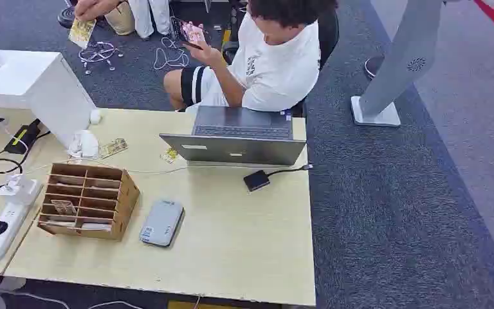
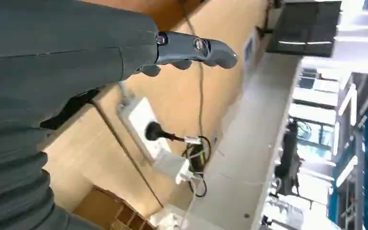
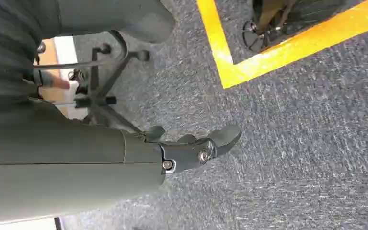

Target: Pass the card to the sensor for recognition and then transmit it.

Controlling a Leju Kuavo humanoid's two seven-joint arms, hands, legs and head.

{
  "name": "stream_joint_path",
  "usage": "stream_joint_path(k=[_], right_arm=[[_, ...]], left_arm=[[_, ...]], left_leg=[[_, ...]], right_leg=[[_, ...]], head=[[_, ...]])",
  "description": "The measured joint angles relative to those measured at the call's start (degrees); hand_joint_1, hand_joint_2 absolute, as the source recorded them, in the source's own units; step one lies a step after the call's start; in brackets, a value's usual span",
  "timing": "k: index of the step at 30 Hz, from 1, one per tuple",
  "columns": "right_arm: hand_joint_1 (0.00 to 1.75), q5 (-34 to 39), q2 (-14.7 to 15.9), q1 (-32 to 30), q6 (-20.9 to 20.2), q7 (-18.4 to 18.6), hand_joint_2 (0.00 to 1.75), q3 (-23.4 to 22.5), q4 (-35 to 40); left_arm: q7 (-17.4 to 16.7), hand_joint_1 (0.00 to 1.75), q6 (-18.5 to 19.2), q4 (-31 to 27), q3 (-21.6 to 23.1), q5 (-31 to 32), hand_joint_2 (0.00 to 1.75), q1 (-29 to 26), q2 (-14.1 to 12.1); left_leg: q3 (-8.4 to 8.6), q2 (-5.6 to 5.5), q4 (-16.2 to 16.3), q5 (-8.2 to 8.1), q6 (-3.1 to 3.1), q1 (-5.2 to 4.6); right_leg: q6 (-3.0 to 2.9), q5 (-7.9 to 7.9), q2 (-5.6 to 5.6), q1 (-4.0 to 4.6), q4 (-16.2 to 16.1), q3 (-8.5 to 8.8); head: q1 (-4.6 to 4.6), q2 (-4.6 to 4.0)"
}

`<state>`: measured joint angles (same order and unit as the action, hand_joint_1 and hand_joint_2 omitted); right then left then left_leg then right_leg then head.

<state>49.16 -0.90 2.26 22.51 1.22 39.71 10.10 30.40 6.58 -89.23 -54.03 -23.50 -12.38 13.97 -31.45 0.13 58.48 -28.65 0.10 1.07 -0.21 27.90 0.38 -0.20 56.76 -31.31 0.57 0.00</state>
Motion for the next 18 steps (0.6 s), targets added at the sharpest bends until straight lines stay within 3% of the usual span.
stream_joint_path(k=[9, 18], right_arm=[[0.00, -0.98, -0.99, 0.61, 1.07, 1.99, 1.75, 5.42, -0.50], [0.00, -2.08, -1.55, 1.04, 1.27, 3.41, 1.75, 10.03, -0.61]], left_arm=[[1.42, 0.00, -7.25, -9.40, 4.17, 14.66, 1.75, -2.23, -2.68], [-2.91, 0.00, -12.88, -10.83, 11.61, 30.05, 1.75, -0.50, -8.86]], left_leg=[[0.02, 0.00, 0.00, 0.00, 0.00, 0.00], [0.05, 0.01, 0.00, 0.05, -0.03, 0.01]], right_leg=[[0.00, 0.00, 0.00, 0.00, -0.01, -0.03], [-0.02, -0.02, 0.01, 0.00, 0.01, -0.02]], head=[[0.00, 0.00], [0.00, 0.00]])
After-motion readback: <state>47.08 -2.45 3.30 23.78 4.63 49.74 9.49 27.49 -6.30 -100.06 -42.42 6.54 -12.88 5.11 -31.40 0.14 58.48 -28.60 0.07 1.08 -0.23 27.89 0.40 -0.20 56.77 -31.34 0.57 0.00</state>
